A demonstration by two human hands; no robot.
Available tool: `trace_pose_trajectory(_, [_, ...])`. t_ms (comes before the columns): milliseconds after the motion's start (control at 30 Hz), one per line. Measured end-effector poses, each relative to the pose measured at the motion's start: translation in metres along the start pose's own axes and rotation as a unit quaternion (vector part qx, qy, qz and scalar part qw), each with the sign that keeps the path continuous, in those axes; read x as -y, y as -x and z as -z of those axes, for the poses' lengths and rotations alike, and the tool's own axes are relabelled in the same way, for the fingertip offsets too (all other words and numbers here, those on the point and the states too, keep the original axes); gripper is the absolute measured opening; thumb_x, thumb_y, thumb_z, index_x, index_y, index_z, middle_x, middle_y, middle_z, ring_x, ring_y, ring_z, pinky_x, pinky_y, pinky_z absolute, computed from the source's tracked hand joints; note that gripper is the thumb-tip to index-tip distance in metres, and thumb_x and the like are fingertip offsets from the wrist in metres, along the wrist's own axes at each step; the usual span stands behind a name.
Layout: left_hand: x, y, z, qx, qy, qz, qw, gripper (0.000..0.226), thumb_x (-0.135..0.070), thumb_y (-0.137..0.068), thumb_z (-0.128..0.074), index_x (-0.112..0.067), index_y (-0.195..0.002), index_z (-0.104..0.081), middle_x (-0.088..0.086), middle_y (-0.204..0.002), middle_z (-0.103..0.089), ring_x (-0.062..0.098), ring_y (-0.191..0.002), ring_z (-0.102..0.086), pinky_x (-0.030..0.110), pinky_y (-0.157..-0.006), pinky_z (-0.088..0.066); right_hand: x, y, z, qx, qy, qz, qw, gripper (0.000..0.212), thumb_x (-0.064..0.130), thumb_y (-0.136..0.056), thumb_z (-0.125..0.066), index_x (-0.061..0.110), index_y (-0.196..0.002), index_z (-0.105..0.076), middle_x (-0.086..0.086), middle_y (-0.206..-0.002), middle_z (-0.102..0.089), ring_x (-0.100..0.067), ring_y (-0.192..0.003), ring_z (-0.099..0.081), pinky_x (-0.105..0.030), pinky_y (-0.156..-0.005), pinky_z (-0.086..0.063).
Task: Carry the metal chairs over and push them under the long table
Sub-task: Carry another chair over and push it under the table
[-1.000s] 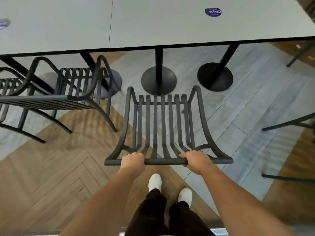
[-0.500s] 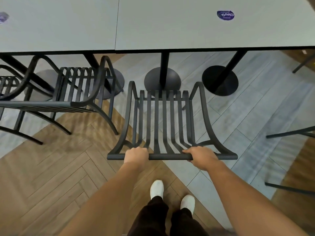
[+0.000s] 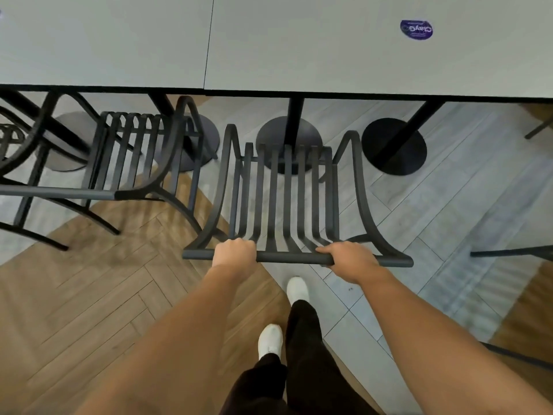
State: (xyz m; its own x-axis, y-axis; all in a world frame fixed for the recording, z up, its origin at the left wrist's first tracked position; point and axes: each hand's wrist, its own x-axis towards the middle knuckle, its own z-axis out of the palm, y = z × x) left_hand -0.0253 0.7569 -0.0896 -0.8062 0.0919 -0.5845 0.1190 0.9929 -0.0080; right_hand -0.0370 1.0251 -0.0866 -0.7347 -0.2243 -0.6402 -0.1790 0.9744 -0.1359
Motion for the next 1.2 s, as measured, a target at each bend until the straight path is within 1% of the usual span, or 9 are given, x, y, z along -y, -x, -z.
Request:
trace_pose_trajectory(133, [0.008, -0.027, 0.023, 0.007, -0.001, 0.019, 1.000, 0.010, -0.024, -0.098, -0.055, -0.020, -0.104, -0.061, -0.002, -0.083, -0.055, 0.021, -0.077, -0.056, 0.034, -0.070, -0.045, -0.002, -0.030, 0.023, -0.006, 0.006, 0.009, 1.000, 0.049, 0.028, -0.099, -0.059, 0.048, -0.142, -0.049, 0.001, -0.115, -0.066, -0.024, -0.105, -0.064, -0.043, -0.092, -0.054])
trace_pose_trajectory(400, [0.017, -0.058, 0.042, 0.006, 0.009, 0.029, 1.000, 0.013, -0.033, -0.101, -0.053, -0.024, -0.105, -0.062, -0.004, -0.087, -0.061, 0.016, -0.079, -0.061, 0.034, -0.076, -0.055, -0.008, -0.065, 0.048, -0.003, 0.006, 0.018, 1.000, 0.051, 0.026, -0.100, -0.059, 0.045, -0.145, -0.047, -0.002, -0.119, -0.066, -0.025, -0.111, -0.061, -0.042, -0.096, -0.052])
trace_pose_trajectory(567, [0.023, -0.067, 0.045, 0.006, 0.019, 0.026, 0.999, 0.017, -0.032, -0.100, -0.053, -0.026, -0.112, -0.064, -0.005, -0.086, -0.061, 0.014, -0.075, -0.059, 0.029, -0.066, -0.047, -0.004, -0.072, 0.059, 0.029, -0.015, 0.010, 0.999, 0.049, 0.038, -0.098, -0.063, 0.043, -0.145, -0.049, 0.000, -0.118, -0.065, -0.023, -0.111, -0.060, -0.043, -0.097, -0.051])
trace_pose_trajectory(700, [0.026, -0.072, 0.046, 0.033, 0.046, 0.023, 0.998, 0.021, -0.041, -0.099, -0.057, -0.026, -0.111, -0.065, -0.007, -0.083, -0.060, 0.010, -0.069, -0.054, 0.027, -0.063, -0.041, 0.002, -0.063, 0.068, 0.047, -0.034, -0.018, 0.998, 0.057, 0.043, -0.095, -0.067, 0.033, -0.148, -0.047, -0.003, -0.128, -0.062, -0.026, -0.120, -0.058, -0.043, -0.101, -0.049])
trace_pose_trajectory(833, [0.034, -0.076, 0.054, 0.106, 0.104, -0.018, 0.989, 0.051, -0.066, -0.086, -0.065, -0.025, -0.116, -0.063, -0.004, -0.095, -0.062, 0.016, -0.088, -0.060, 0.034, -0.081, -0.052, 0.009, -0.037, 0.077, 0.020, -0.093, -0.046, 0.994, 0.071, 0.064, -0.086, -0.066, 0.028, -0.146, -0.050, -0.002, -0.129, -0.061, -0.023, -0.119, -0.058, -0.041, -0.098, -0.050])
trace_pose_trajectory(900, [0.036, -0.074, 0.061, 0.134, 0.159, -0.036, 0.978, 0.080, -0.079, -0.078, -0.063, -0.025, -0.136, -0.057, 0.000, -0.116, -0.065, 0.021, -0.103, -0.062, 0.040, -0.093, -0.055, 0.010, -0.023, 0.079, -0.007, -0.152, -0.072, 0.986, 0.073, 0.071, -0.085, -0.061, 0.027, -0.143, -0.054, -0.001, -0.130, -0.062, -0.022, -0.119, -0.057, -0.040, -0.098, -0.050])
trace_pose_trajectory(967, [0.032, -0.070, 0.070, 0.146, 0.201, -0.040, 0.968, 0.093, -0.081, -0.081, -0.057, -0.024, -0.153, -0.042, 0.003, -0.134, -0.062, 0.025, -0.117, -0.062, 0.042, -0.098, -0.054, 0.010, -0.014, 0.081, -0.040, -0.213, -0.105, 0.971, 0.068, 0.070, -0.091, -0.054, 0.024, -0.142, -0.056, -0.002, -0.136, -0.061, -0.023, -0.125, -0.056, -0.041, -0.102, -0.048])
trace_pose_trajectory(1067, [0.018, -0.068, 0.082, 0.100, 0.170, -0.081, 0.977, 0.072, -0.067, -0.097, -0.049, -0.020, -0.151, -0.046, 0.005, -0.140, -0.059, 0.025, -0.123, -0.058, 0.039, -0.100, -0.051, 0.008, -0.001, 0.082, -0.096, -0.266, -0.148, 0.948, 0.053, 0.059, -0.100, -0.048, 0.022, -0.134, -0.061, -0.005, -0.127, -0.067, -0.023, -0.113, -0.062, -0.041, -0.098, -0.051])
trace_pose_trajectory(1200, [-0.015, -0.062, 0.100, 0.065, 0.139, -0.153, 0.976, 0.050, -0.051, -0.105, -0.045, -0.020, -0.144, -0.055, 0.005, -0.138, -0.061, 0.026, -0.121, -0.059, 0.038, -0.100, -0.050, -0.005, 0.021, 0.078, -0.118, -0.256, -0.193, 0.940, 0.039, 0.049, -0.102, -0.050, 0.023, -0.126, -0.066, -0.004, -0.110, -0.069, -0.022, -0.095, -0.065, -0.041, -0.085, -0.055])
